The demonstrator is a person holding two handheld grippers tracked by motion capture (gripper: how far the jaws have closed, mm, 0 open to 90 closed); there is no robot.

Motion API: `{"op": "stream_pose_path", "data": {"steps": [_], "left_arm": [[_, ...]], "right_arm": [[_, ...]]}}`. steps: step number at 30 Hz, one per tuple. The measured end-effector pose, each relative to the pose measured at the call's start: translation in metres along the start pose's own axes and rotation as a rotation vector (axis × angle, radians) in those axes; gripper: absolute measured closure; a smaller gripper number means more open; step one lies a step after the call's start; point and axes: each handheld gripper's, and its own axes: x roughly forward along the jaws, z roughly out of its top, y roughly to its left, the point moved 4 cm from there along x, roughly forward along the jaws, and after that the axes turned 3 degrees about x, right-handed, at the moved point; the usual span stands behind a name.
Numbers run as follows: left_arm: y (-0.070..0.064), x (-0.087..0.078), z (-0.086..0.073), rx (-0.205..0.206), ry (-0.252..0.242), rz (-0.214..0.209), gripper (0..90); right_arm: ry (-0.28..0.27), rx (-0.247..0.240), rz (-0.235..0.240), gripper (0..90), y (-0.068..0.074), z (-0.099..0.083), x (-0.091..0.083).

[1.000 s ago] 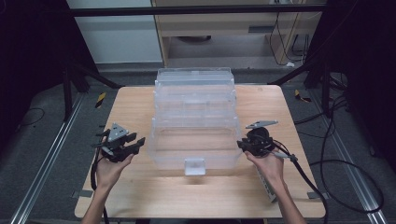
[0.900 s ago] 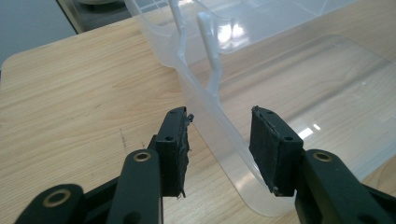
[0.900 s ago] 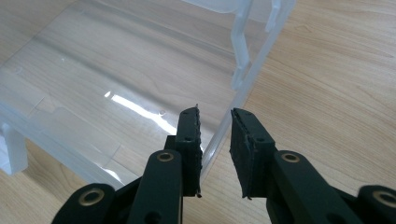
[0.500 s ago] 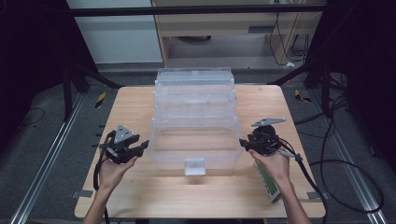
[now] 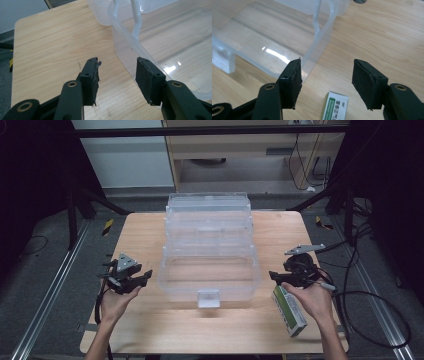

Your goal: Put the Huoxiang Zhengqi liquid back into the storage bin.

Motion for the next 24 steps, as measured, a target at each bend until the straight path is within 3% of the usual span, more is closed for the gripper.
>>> {"op": "stream_pose_path", "data": {"steps": [8, 24], "left_arm": [[0.006, 0.004, -0.005, -0.002, 0.027, 0.022, 50.6], [0.014, 0.007, -0.010, -0.018, 0.045, 0.041, 48.4]], "right_arm": [[0.100, 0.001, -0.012, 36.9, -0.007, -0.010, 0.000], [0.189, 0.000, -0.040, 35.9, -0.007, -0.017, -0.004]]}}
